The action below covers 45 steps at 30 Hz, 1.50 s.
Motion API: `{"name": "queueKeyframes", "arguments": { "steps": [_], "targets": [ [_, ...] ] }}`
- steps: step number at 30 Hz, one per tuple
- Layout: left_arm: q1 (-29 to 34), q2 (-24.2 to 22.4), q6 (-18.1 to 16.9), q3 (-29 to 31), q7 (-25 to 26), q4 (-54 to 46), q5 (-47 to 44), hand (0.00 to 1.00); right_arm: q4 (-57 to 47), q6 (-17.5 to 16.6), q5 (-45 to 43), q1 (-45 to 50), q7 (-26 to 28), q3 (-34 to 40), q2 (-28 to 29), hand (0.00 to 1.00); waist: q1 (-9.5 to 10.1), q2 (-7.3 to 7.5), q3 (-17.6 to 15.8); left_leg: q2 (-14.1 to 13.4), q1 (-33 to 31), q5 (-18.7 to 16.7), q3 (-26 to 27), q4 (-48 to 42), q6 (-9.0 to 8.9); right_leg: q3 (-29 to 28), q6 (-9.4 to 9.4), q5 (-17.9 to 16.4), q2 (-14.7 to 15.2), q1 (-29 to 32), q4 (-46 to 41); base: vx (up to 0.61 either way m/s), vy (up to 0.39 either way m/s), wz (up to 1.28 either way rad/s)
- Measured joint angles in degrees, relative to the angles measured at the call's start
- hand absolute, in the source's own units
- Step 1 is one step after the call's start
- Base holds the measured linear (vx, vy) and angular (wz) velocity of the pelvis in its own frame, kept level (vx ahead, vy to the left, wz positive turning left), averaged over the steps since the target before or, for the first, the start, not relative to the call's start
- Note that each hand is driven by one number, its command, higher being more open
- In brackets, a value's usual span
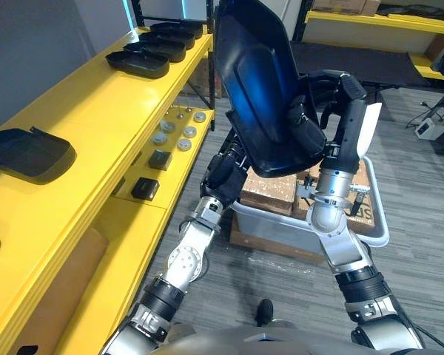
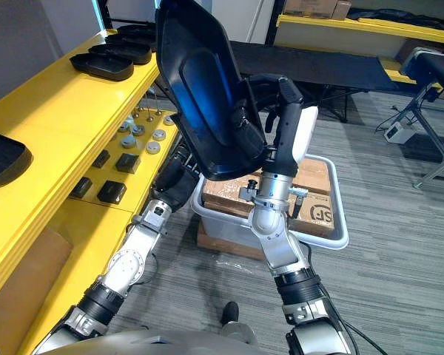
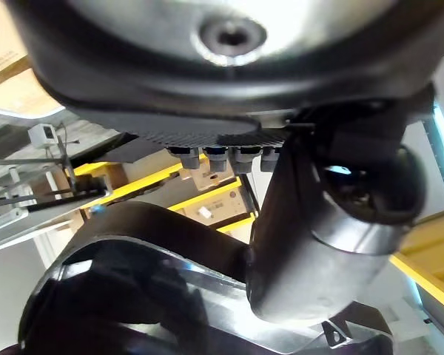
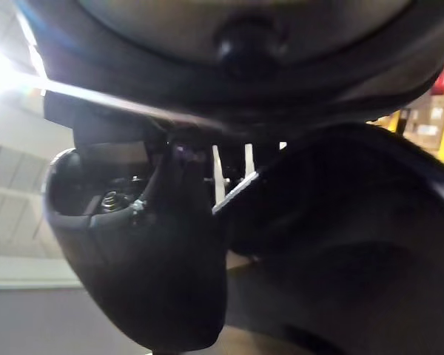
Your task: Walk over and take three plastic housings, then place them on the shelf
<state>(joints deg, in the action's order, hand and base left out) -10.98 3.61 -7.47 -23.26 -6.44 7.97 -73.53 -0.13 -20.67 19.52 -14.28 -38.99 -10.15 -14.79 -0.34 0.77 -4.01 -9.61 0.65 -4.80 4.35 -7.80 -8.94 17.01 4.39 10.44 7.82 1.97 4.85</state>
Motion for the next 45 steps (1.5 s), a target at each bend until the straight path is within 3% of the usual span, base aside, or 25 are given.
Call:
{"name": "queueKeyframes", "arguments": {
  "steps": [6,13,15,18,20,23,26,27,33,38,41,45],
  "targets": [
    [0.0,-1.0,0.5,1.1,1.6,0.0,5.0,1.0,0.2,0.0,0.3,0.0,-3.1,-1.0,0.0,0.0,0.12,0.02,0.5,0.0,0.1,0.0,0.0,0.0,-0.02,0.1,0.07,0.1,0.0,-0.1,0.0,0.0,0.0,0.0],
    [0.1,-1.0,1.5,1.2,1.7,4.8,12.9,1.0,0.1,0.0,0.3,-1.4,-3.1,-0.2,-0.2,0.0,0.19,0.71,1.3,-0.1,0.8,-0.1,0.2,0.1,-0.05,-0.1,0.09,0.0,-0.1,-0.6,0.0,0.0,0.001,0.0],
    [0.3,-1.0,1.5,1.2,4.8,7.5,19.2,1.0,-0.2,0.2,0.3,-3.0,-2.8,0.5,-0.2,0.0,0.2,0.71,1.3,-0.1,0.9,-0.1,0.3,0.1,-0.05,-0.2,0.08,0.0,-0.2,-0.6,0.0,-0.01,0.004,-0.03],
    [1.5,-1.6,1.5,2.0,16.0,12.2,34.6,1.0,-3.8,1.2,0.2,-4.8,-2.3,1.8,-0.5,0.0,0.21,0.72,1.3,-0.4,0.9,-0.1,0.4,0.1,-0.11,-0.3,0.03,0.0,-0.4,-0.6,0.0,0.0,0.0,0.0],
    [4.0,-2.5,1.5,6.5,23.0,14.3,42.8,1.0,-7.3,1.3,0.0,-4.7,-1.6,3.2,-0.6,0.0,0.16,0.82,1.3,-1.0,0.9,-0.4,0.6,0.0,-0.44,-0.4,-0.13,-0.1,-1.0,-0.6,0.0,0.01,-0.013,-0.05],
    [5.5,-2.4,1.1,11.5,27.6,14.7,46.8,1.0,-8.8,1.5,-0.4,-4.6,-1.4,5.4,-0.7,0.0,0.41,0.86,1.3,-1.5,0.9,-0.5,0.6,0.0,-0.61,-0.4,-0.26,-0.2,-1.4,-0.5,0.0,0.01,-0.006,-0.01],
    [5.5,-2.3,-1.4,13.5,27.4,14.5,46.9,1.0,-8.8,2.7,-0.1,-4.3,-1.2,6.3,-0.7,0.0,0.71,0.88,1.3,-1.5,0.9,-0.5,0.6,0.0,-0.66,-0.3,-0.28,-0.2,-1.4,-0.6,0.0,0.0,0.0,0.0],
    [5.5,-2.3,-3.2,13.6,26.6,13.5,46.5,1.0,-8.8,3.6,-0.1,-3.7,-0.4,6.5,-0.7,0.0,0.75,0.92,1.4,-1.4,0.9,-0.5,0.6,0.0,-0.68,-0.3,-0.46,0.0,-1.4,-0.6,0.0,0.0,0.0,0.0],
    [7.7,-2.6,-5.2,15.1,22.1,2.8,42.2,1.0,-8.5,4.2,-0.5,0.3,2.7,8.1,-0.7,0.0,0.66,0.94,1.4,-1.5,0.9,-0.7,0.6,-0.1,-0.64,-0.4,-0.45,0.0,-1.4,-0.6,0.0,0.0,0.0,0.0],
    [11.3,0.1,-6.2,16.4,3.9,-5.0,28.4,1.0,-8.3,4.1,-1.5,0.5,3.8,12.2,-1.5,0.0,0.56,0.83,1.3,-1.4,1.0,-0.8,0.9,-0.1,-0.62,-0.7,-0.22,-0.1,-1.4,-0.6,0.0,0.0,0.0,0.0],
    [11.8,0.9,-5.7,16.3,-2.5,-5.2,22.7,1.0,-8.1,4.1,-3.4,0.5,6.0,12.4,-1.6,0.0,0.5,0.64,1.2,-1.4,0.9,-0.9,1.0,-0.3,-0.68,-0.8,-0.2,-0.2,-1.4,-0.5,0.0,0.0,0.0,0.0],
    [11.8,0.8,-3.4,16.2,-7.3,-5.3,19.8,1.0,-7.0,4.1,-5.4,0.5,8.7,12.4,-1.6,0.0,0.5,0.0,1.2,-1.5,0.7,-1.3,1.0,-0.9,-0.62,-0.9,-0.21,-0.2,-1.4,-0.5,0.0,0.0,0.0,0.0]
  ]
}}
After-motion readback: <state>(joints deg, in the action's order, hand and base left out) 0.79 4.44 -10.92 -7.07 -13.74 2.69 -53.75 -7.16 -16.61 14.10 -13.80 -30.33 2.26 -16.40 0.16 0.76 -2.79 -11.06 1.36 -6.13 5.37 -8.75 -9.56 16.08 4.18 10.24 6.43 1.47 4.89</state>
